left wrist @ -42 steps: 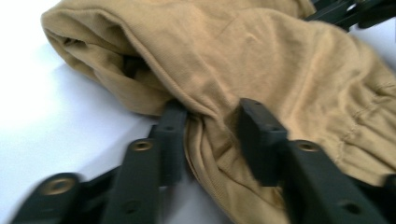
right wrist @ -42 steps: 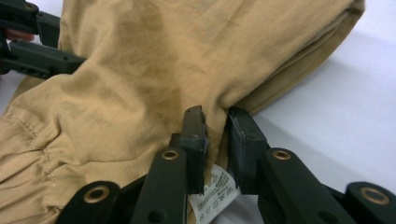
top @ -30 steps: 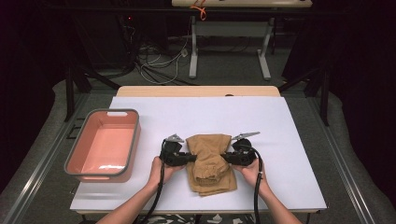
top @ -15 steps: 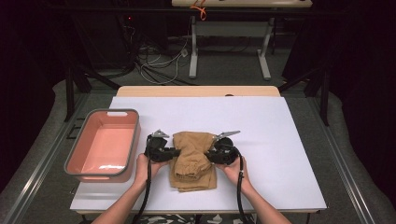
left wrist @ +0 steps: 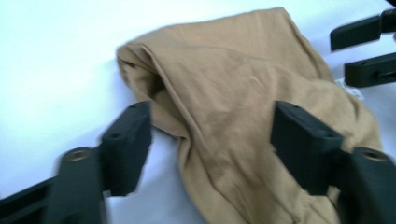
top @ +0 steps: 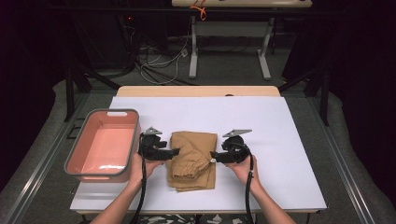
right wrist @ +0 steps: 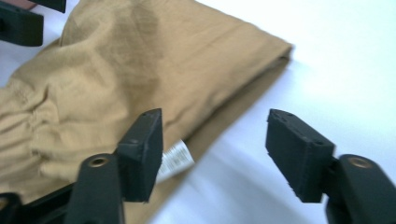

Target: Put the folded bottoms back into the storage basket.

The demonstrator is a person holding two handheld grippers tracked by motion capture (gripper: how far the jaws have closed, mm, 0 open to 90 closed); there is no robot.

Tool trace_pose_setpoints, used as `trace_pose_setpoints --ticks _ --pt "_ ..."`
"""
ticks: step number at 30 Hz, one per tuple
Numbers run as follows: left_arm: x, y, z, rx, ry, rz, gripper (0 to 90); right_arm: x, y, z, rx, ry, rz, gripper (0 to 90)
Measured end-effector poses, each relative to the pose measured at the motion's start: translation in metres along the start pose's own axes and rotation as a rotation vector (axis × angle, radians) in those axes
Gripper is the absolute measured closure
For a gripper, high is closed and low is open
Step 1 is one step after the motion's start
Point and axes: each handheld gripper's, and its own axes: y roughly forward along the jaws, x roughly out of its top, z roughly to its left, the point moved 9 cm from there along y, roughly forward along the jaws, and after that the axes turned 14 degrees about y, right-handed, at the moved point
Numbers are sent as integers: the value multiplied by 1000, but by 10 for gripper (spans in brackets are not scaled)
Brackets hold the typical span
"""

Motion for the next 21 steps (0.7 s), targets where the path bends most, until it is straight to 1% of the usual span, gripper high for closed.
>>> trace_pose_setpoints --ticks 2,3,4,6,8,9,10,11,14,17,18,19,21 --pt "-4 6 -2 -24 -5 37 164 -2 -7 -4 -4 -10 -6 314" --pt "-5 8 -3 -27 -13 48 159 -2 -9 -6 2 -18 -6 301" --pt "-8 11 -2 -29 -3 78 151 -4 -12 -7 3 -17 2 287" --pt "-13 17 -4 -56 -15 113 99 -5 -15 -11 -2 -27 -1 258" --pt "-16 21 -6 -57 -6 135 89 -7 -18 -13 -11 -37 3 238" --pt "-16 21 -6 -55 4 138 75 -9 -20 -15 -16 -48 10 223" --pt "-16 21 -7 -55 21 150 78 -10 -20 -16 -19 -49 7 212" --pt "-16 22 -9 -62 24 150 88 -11 -21 -16 -14 -50 6 201" --pt "-16 25 -14 -54 48 165 98 -13 -25 -21 -21 -62 11 178" --pt "-15 26 -19 -54 71 160 176 -16 -28 -23 -22 -62 4 176" --pt "-15 26 -20 -49 88 168 187 -16 -28 -23 -21 -56 6 176" --pt "-15 27 -21 -42 99 165 214 -16 -29 -24 -20 -60 8 176" --pt "-14 27 -23 -39 109 160 270 -16 -29 -25 -15 -58 3 176"
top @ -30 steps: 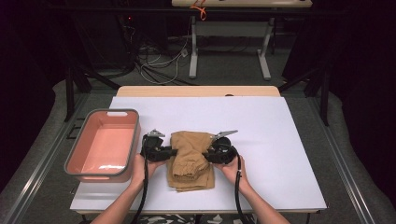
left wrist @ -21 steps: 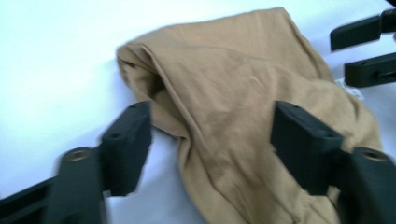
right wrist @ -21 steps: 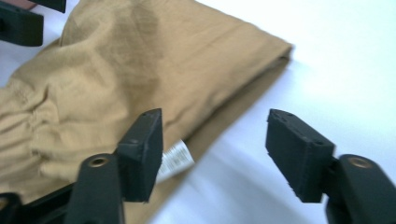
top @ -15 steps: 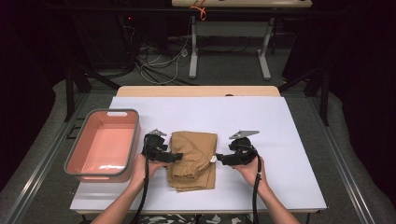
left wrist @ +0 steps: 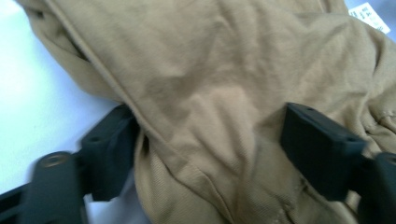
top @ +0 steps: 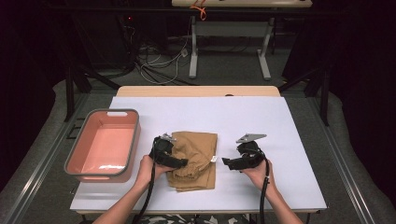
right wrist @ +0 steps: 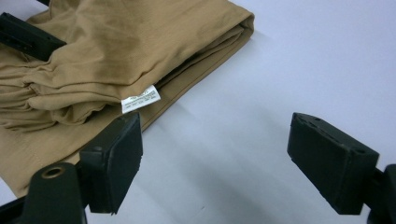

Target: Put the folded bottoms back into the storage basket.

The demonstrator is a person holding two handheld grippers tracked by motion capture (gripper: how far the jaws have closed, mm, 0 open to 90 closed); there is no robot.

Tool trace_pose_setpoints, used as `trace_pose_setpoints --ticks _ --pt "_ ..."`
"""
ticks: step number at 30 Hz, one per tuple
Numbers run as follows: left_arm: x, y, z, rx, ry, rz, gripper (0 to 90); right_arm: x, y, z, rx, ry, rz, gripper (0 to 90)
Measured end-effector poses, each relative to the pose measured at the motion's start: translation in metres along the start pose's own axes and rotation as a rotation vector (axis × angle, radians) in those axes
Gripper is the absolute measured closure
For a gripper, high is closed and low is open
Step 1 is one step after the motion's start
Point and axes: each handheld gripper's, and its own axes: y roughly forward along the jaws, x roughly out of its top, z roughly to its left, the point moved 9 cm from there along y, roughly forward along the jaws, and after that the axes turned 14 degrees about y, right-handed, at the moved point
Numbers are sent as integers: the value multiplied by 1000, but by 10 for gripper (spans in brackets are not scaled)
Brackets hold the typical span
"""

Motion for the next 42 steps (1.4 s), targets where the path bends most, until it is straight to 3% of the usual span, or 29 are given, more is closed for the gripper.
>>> trace_pose_setpoints --ticks 5,8,12,14,15,16,21,28,30,32,41,42 --pt "0 0 -3 12 48 -4 402 1 2 -4 -9 -5 -3 176" --pt "0 0 -4 10 59 -8 509 2 1 -2 -8 -11 3 177" --pt "0 0 -2 -3 62 -21 666 3 -2 -1 -37 -57 2 167" --pt "0 1 -3 -13 42 -45 711 5 -4 -1 -40 -65 -9 164" --pt "-1 1 -2 -16 59 -43 729 5 -4 -1 -41 -65 -8 164" --pt "0 1 -4 -19 46 -49 736 5 -5 -2 -40 -61 -8 163" --pt "-1 -1 -4 -17 69 -53 760 4 -6 -3 -47 -59 -10 160" --pt "5 -8 -5 -14 43 -114 779 2 -11 -5 -53 -53 -20 155" --pt "6 -10 -5 -25 48 -117 778 1 -12 -8 -52 -43 -26 142" --pt "8 -14 -5 -25 81 -116 778 1 -13 -8 -53 -39 -30 126" --pt "14 -22 -6 -47 67 -166 782 1 -17 -8 -43 -68 -48 80" --pt "14 -23 -4 -47 80 -169 782 1 -17 -8 -42 -70 -54 83"
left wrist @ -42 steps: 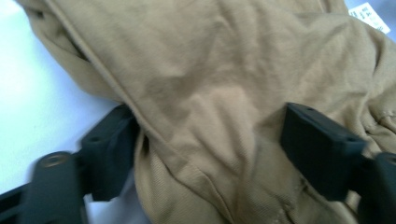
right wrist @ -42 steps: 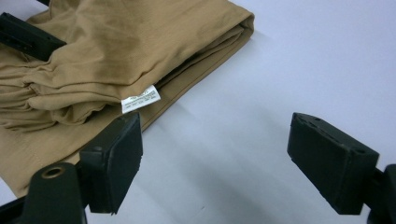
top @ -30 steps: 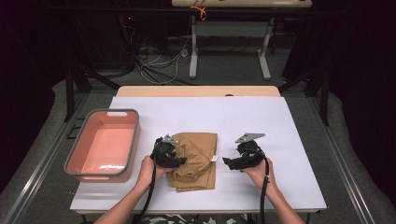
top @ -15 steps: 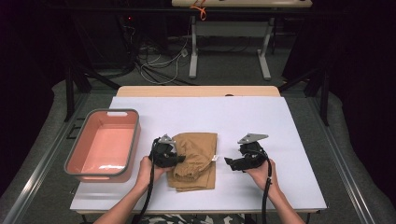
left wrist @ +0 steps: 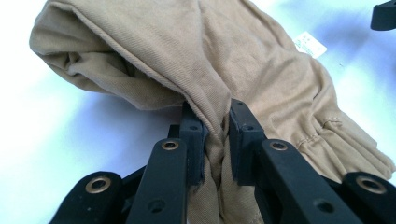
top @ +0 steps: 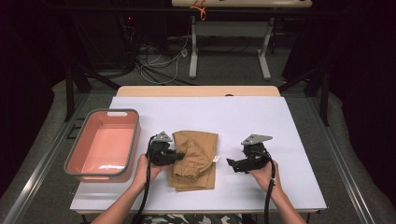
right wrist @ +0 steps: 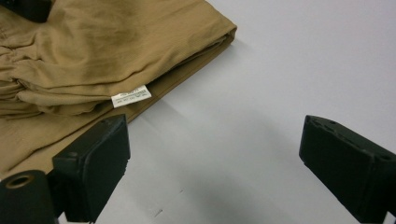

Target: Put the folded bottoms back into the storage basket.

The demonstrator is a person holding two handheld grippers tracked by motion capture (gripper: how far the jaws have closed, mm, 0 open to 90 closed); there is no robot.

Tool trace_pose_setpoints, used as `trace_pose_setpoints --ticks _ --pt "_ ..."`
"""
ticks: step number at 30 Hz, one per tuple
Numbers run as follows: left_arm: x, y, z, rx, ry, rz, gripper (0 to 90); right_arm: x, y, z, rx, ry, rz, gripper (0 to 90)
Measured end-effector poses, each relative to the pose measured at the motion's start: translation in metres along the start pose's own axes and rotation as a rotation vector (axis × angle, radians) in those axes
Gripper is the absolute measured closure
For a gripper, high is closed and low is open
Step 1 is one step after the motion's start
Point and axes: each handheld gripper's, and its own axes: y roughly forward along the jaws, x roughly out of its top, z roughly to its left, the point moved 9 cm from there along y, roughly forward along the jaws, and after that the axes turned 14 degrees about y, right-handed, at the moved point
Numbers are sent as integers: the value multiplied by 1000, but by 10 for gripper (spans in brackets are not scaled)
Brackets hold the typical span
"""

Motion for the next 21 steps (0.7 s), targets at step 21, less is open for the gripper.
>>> trace_pose_setpoints --ticks 21 --pt "13 -28 9 32 49 -26 782 -5 6 -3 -20 -37 35 89"
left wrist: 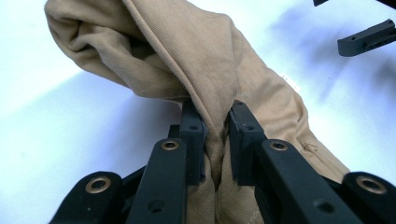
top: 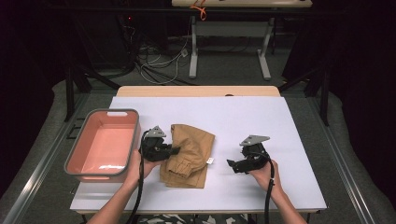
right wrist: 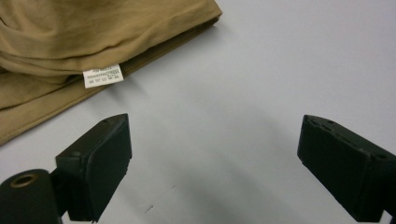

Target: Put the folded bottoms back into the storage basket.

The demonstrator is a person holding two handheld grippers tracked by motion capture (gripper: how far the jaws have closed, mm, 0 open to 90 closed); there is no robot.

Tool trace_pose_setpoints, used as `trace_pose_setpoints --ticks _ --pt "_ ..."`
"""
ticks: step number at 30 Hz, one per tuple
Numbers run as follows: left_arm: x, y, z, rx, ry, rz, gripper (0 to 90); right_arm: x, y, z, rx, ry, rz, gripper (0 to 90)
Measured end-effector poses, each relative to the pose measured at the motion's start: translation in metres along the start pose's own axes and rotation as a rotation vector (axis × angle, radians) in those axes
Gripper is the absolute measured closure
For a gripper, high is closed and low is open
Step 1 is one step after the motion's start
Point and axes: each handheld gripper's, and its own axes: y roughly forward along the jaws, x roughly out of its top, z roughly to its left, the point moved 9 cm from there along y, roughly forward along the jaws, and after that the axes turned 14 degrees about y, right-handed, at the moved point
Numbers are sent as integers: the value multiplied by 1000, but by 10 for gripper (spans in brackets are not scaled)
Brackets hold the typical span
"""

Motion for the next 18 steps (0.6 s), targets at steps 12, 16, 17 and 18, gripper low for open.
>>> trace_pose_setpoints --ticks 12,16,17,18 --pt "4 -16 8 2 7 6 777 1 2 6 -1 -37 -22 87" --pt "5 -19 11 11 10 25 780 -1 3 6 8 -32 -11 84" --pt "5 -20 12 12 15 36 783 -1 3 6 5 -32 -12 84" --pt "5 -21 13 22 18 46 786 -1 3 6 7 -29 -12 84"
